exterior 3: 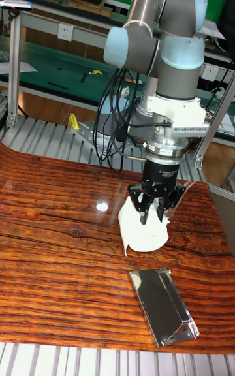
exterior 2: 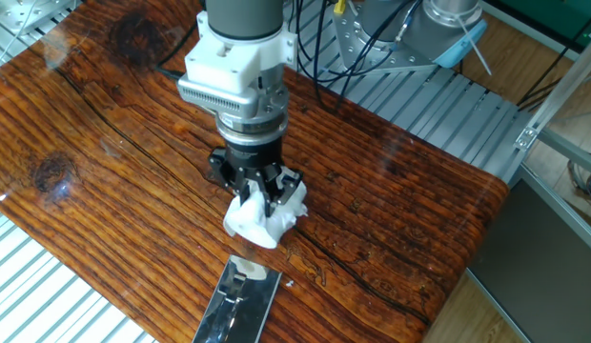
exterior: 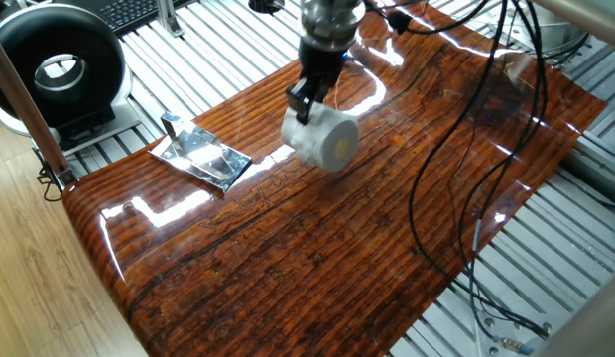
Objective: Put the toilet paper on its holder
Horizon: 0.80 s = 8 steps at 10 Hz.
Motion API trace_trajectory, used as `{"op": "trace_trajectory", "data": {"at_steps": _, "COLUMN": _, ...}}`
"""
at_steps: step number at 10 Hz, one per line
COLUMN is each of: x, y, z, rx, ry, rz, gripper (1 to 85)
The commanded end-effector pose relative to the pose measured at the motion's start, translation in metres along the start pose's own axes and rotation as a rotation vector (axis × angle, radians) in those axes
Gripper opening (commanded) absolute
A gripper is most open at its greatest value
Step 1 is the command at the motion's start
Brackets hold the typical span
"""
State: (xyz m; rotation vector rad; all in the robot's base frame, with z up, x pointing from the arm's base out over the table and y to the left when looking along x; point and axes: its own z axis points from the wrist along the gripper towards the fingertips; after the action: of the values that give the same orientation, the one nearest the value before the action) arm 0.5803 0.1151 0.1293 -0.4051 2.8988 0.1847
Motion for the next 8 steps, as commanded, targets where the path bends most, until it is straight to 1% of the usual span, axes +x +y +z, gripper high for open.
{"op": "trace_trajectory", "data": {"at_steps": 1, "x": -0.005, "y": -0.001, "z": 0.004, "rx": -0.01, "ry": -0.003, "rz": 0.007, "gripper": 1.0}}
{"op": "trace_trajectory", "data": {"at_steps": 2, "x": -0.003, "y": -0.005, "z": 0.004, "rx": 0.003, "ry": 0.005, "rz": 0.013, "gripper": 1.0}}
{"op": "trace_trajectory", "data": {"at_steps": 3, "x": 0.001, "y": -0.011, "z": 0.004, "rx": 0.026, "ry": 0.022, "rz": 0.018, "gripper": 1.0}}
{"op": "trace_trajectory", "data": {"at_steps": 5, "x": 0.005, "y": -0.02, "z": 0.003, "rx": 0.06, "ry": 0.034, "rz": 0.025, "gripper": 1.0}}
{"op": "trace_trajectory", "data": {"at_steps": 6, "x": 0.004, "y": -0.021, "z": 0.003, "rx": 0.067, "ry": 0.033, "rz": 0.017, "gripper": 1.0}}
{"op": "trace_trajectory", "data": {"at_steps": 7, "x": 0.002, "y": -0.017, "z": 0.003, "rx": 0.05, "ry": 0.022, "rz": 0.012, "gripper": 1.0}}
{"op": "trace_trajectory", "data": {"at_steps": 8, "x": -0.001, "y": -0.016, "z": 0.003, "rx": 0.047, "ry": 0.013, "rz": 0.009, "gripper": 1.0}}
